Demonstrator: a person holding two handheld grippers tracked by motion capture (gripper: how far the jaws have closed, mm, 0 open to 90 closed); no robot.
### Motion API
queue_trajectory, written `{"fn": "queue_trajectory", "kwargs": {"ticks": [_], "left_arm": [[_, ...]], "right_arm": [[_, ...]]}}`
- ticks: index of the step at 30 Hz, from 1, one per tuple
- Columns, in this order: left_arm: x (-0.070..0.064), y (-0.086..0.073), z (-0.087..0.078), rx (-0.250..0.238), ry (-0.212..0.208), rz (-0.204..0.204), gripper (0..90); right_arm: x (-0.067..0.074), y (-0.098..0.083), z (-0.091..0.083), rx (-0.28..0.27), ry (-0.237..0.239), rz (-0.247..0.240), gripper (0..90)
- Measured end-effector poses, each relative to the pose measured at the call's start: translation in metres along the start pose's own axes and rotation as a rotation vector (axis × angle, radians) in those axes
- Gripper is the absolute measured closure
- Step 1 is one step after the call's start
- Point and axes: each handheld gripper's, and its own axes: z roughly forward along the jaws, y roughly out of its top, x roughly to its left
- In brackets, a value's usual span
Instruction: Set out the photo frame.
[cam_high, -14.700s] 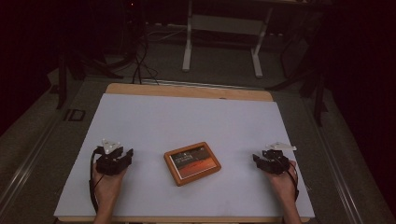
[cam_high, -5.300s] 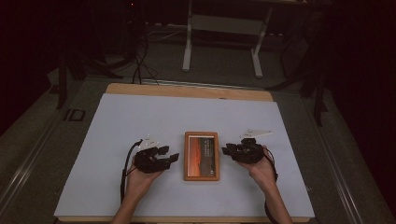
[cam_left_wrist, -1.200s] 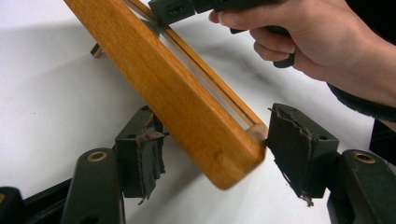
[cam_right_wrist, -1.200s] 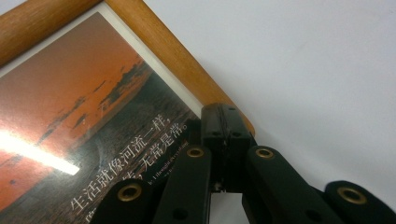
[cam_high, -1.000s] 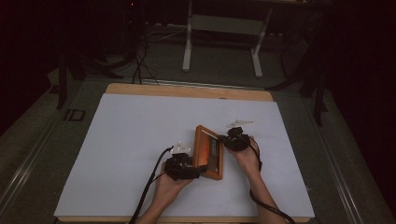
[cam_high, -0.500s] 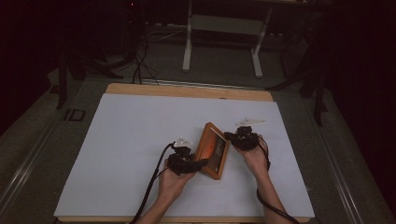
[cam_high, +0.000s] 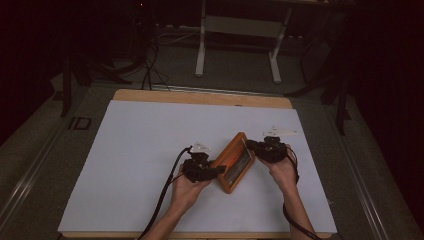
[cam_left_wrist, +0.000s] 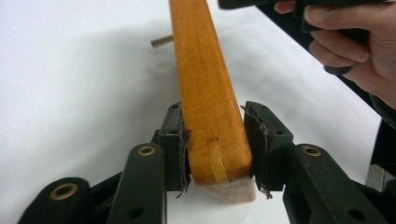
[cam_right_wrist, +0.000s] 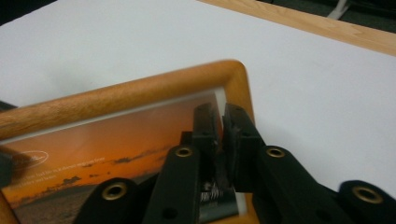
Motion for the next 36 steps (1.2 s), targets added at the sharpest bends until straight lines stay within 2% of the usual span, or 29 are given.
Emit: {"fn": "queue_trajectory", "kwargs": {"ticks": [2, 3, 4, 6, 7, 8, 10, 11, 12, 13, 15, 16, 20, 25, 28, 31, 36], "left_arm": [[0.0, 0.001, -0.001, -0.001, -0.003, 0.01, 64.6], [0.0, 0.003, -0.005, 0.005, 0.005, 0.049, 64.9], [0.0, 0.003, -0.005, 0.005, 0.005, 0.049, 65.3], [0.003, 0.005, -0.01, 0.006, 0.001, 0.077, 66.1], [0.003, 0.005, -0.01, 0.006, 0.001, 0.077, 66.5], [0.005, 0.006, -0.012, 0.005, 0.002, 0.092, 66.8], [0.007, 0.006, -0.016, 0.002, 0.004, 0.111, 67.3], [0.008, 0.006, -0.019, 0.002, 0.009, 0.133, 67.3], [0.008, 0.006, -0.019, 0.002, 0.009, 0.133, 67.5], [0.009, 0.006, -0.022, 0.004, 0.014, 0.168, 67.5], [0.009, 0.006, -0.022, 0.004, 0.014, 0.168, 67.6], [0.01, 0.007, -0.026, 0.008, 0.017, 0.217, 67.6], [0.007, 0.008, -0.035, 0.008, 0.014, 0.297, 68.5], [0.009, 0.01, -0.043, 0.023, 0.006, 0.365, 68.5], [0.014, 0.005, -0.044, 0.016, -0.004, 0.384, 68.5], [0.019, -0.002, -0.044, 0.009, -0.003, 0.379, 68.2], [0.02, -0.011, -0.045, -0.05, -0.024, 0.337, 64.1]], "right_arm": [[0.0, 0.0, 0.0, -0.001, 0.004, 0.0, 81.3], [-0.001, -0.001, -0.002, 0.003, 0.012, -0.004, 77.7], [-0.001, -0.002, -0.003, -0.003, 0.029, -0.004, 75.7], [-0.002, -0.004, -0.006, -0.013, 0.057, -0.014, 71.9], [-0.002, -0.004, -0.006, -0.013, 0.057, -0.014, 71.9], [0.0, -0.005, -0.009, -0.015, 0.077, -0.033, 68.5], [0.002, -0.004, -0.011, -0.014, 0.082, -0.049, 65.7], [0.003, -0.003, -0.013, -0.016, 0.084, -0.054, 64.8], [0.003, -0.003, -0.013, -0.016, 0.084, -0.054, 64.8], [0.004, -0.002, -0.015, -0.025, 0.087, -0.064, 63.6], [0.004, -0.001, -0.016, -0.027, 0.085, -0.066, 63.6], [0.004, -0.001, -0.016, -0.027, 0.085, -0.066, 63.1], [0.007, 0.004, -0.022, -0.055, 0.093, -0.086, 60.1], [0.013, 0.01, -0.023, -0.078, 0.12, -0.11, 57.6], [0.017, 0.013, -0.022, -0.083, 0.128, -0.122, 56.1], [0.022, 0.018, -0.019, -0.083, 0.142, -0.137, 54.4], [0.029, 0.022, -0.014, -0.08, 0.159, -0.156, 53.9]]}}
